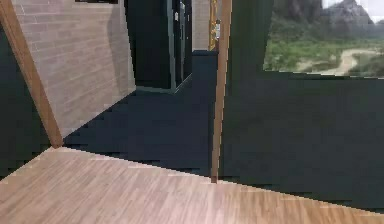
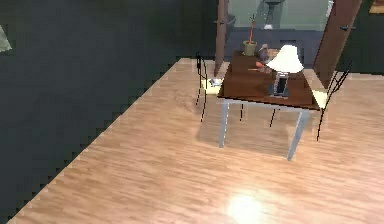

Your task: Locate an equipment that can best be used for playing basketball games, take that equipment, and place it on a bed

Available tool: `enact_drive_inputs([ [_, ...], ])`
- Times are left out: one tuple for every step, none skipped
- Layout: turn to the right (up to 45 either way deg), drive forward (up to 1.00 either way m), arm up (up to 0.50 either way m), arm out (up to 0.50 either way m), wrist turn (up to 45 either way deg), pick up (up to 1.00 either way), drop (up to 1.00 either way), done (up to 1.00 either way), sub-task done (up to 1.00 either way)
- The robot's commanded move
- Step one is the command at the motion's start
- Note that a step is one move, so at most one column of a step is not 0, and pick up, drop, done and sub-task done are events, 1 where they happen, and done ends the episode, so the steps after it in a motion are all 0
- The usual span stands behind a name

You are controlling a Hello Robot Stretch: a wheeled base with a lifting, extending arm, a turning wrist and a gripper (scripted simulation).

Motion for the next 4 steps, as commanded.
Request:
enact_drive_inputs([
  [-15.0,0.0,0.0,0.0,0.0,0.0,0.0,0.0,0.0],
  [0.0,1.0,0.0,0.0,0.0,0.0,0.0,0.0,0.0],
  [0.0,0.4,0.0,0.0,0.0,0.0,0.0,0.0,0.0],
  [24.0,0.0,0.0,0.0,0.0,0.0,0.0,0.0,0.0],
])
